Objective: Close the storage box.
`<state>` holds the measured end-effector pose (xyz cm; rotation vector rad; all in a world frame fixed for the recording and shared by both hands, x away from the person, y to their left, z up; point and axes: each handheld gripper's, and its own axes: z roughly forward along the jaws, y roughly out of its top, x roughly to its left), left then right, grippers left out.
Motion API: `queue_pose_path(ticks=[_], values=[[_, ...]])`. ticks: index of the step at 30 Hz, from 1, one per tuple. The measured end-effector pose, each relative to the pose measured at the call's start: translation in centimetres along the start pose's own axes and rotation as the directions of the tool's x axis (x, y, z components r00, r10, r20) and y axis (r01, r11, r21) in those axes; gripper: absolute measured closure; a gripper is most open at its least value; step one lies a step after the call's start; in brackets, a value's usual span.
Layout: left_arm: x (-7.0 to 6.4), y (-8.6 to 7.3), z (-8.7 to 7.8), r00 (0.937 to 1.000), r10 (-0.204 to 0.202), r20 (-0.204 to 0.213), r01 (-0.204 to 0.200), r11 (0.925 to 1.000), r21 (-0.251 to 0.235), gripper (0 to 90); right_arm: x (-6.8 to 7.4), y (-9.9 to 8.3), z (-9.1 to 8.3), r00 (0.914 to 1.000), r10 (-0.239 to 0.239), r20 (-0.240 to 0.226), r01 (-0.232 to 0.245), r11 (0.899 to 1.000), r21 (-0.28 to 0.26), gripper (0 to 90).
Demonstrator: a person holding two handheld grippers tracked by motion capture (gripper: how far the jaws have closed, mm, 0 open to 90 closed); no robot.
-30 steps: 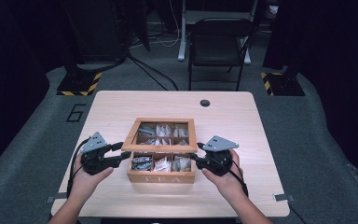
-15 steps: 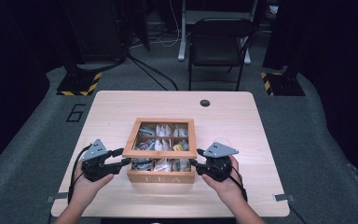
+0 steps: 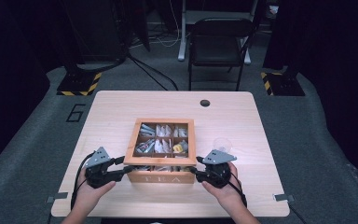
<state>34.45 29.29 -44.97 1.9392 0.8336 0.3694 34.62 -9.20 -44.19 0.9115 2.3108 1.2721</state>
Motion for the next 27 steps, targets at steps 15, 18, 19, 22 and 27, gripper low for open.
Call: queue_pose_path(ticks=[15,18,19,22,27], values=[[-0.2,-0.9,-0.2,0.9999,-0.011,0.012,0.011,0.9997,0.021,51.5,0.2,-0.8,0.2,0.9996,0.015,-0.023,-0.014,1.000,0.017,52.9],[-0.4,-1.2,-0.2,0.9998,-0.016,0.015,0.016,0.9996,0.022,51.5,0.3,-0.9,0.0,0.9994,0.015,-0.031,-0.014,1.000,0.021,52.2],[-0.4,-1.2,-0.2,0.9997,-0.015,0.018,0.015,0.9996,0.026,51.5,0.3,-1.0,0.0,0.9995,0.011,-0.030,-0.010,1.000,0.025,52.2],[-0.4,-1.4,-0.2,0.9996,-0.023,0.017,0.022,0.9987,0.045,51.3,0.4,-1.1,-0.1,0.9993,0.012,-0.035,-0.011,1.000,0.028,51.9],[0.1,-1.6,-0.9,0.9985,-0.051,0.021,0.051,0.9986,0.018,48.9,0.2,-1.1,-0.6,0.9988,0.028,-0.040,-0.028,1.000,0.000,51.9]])
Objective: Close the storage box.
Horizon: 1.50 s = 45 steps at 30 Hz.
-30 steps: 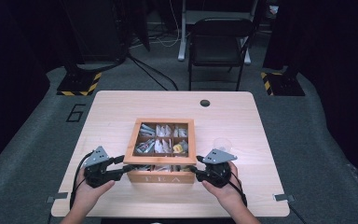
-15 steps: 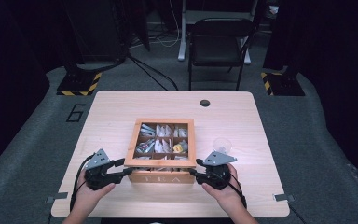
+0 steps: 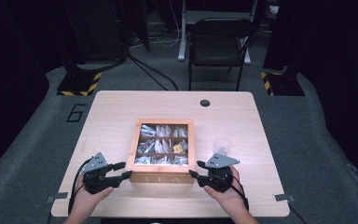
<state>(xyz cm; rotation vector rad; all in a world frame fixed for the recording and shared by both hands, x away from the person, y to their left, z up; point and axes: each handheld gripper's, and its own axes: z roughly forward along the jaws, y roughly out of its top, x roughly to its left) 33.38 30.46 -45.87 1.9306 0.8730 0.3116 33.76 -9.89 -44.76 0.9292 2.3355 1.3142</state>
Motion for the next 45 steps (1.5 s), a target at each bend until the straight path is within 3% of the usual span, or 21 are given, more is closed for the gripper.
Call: queue_pose_path(ticks=[3,9,14,17,23,30,41,45], values=[[0.3,0.1,-0.1,0.9997,-0.024,-0.009,0.024,0.9995,-0.019,48.5,-0.2,-0.2,0.1,1.0000,0.003,0.003,-0.003,1.000,0.006,52.0],[0.7,0.6,-0.3,0.9995,-0.028,-0.016,0.028,0.9992,-0.028,47.2,-0.3,0.2,-0.2,1.0000,0.003,0.008,-0.003,1.000,-0.013,51.0],[1.5,1.4,-0.7,0.9972,-0.058,-0.046,0.055,0.9964,-0.065,45.6,-1.3,0.7,-0.8,0.9993,0.028,0.025,-0.027,0.999,-0.039,49.3],[2.4,1.7,-0.8,0.9953,-0.064,-0.072,0.060,0.9968,-0.053,44.4,-1.9,0.7,-1.0,0.9985,0.043,0.032,-0.042,0.998,-0.042,48.3],[4.7,1.8,-0.7,0.9867,-0.100,-0.128,0.093,0.9939,-0.059,44.2,-2.5,0.5,-1.2,0.9968,0.064,0.048,-0.062,0.997,-0.046,47.0],[6.5,1.2,-0.4,0.9748,-0.160,-0.155,0.151,0.9861,-0.070,44.0,-3.0,0.5,-1.0,0.9957,0.069,0.061,-0.066,0.996,-0.053,46.6],[8.1,-0.9,-0.1,0.9570,-0.211,-0.199,0.199,0.9768,-0.080,43.3,-3.1,-0.2,-0.5,0.9951,0.072,0.068,-0.067,0.995,-0.074,46.1],[8.4,-1.4,-0.1,0.9551,-0.218,-0.201,0.208,0.9757,-0.070,43.0,-2.9,-0.4,-0.4,0.9950,0.071,0.070,-0.066,0.995,-0.074,45.9]])
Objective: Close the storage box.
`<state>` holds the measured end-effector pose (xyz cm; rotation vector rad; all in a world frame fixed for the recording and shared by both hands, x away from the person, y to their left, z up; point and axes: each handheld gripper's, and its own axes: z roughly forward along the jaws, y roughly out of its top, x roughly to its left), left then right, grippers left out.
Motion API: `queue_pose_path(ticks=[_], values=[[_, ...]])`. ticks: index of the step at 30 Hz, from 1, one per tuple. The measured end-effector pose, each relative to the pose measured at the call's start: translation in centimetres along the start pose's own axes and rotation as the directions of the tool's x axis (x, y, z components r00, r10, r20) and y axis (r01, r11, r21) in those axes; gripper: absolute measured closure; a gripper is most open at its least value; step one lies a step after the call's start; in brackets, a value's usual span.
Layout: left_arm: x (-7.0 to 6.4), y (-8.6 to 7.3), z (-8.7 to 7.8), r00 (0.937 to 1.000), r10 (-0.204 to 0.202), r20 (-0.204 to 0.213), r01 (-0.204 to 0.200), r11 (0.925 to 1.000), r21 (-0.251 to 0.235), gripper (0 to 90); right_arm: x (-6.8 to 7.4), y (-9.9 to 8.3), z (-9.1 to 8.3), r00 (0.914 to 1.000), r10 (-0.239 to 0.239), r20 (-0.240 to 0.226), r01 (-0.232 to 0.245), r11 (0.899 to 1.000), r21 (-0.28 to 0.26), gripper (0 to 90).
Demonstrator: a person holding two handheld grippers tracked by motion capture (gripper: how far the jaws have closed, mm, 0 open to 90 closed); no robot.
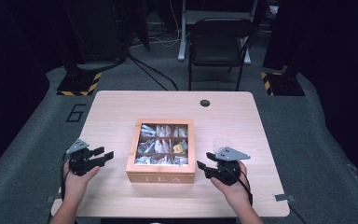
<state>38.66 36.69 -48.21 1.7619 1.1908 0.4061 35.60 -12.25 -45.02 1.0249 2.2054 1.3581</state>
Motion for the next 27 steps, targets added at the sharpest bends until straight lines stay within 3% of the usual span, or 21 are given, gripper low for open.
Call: queue_pose_path(ticks=[8,14,27], values=[[0.1,-0.8,0.5,0.9995,0.022,-0.021,-0.021,0.9995,0.023,42.8,0.1,-0.3,-0.1,1.0000,0.004,0.002,-0.004,1.000,-0.005,45.9],[-0.2,-1.3,0.9,0.9989,0.045,-0.015,-0.044,0.9972,0.060,42.8,0.1,-0.5,-0.1,0.9999,0.003,0.010,-0.003,1.000,-0.010,45.8],[-0.6,-1.5,1.3,0.9977,0.067,-0.011,-0.066,0.9953,0.071,41.2,0.2,-0.7,0.1,1.0000,-0.008,0.005,0.008,1.000,-0.007,45.5]])
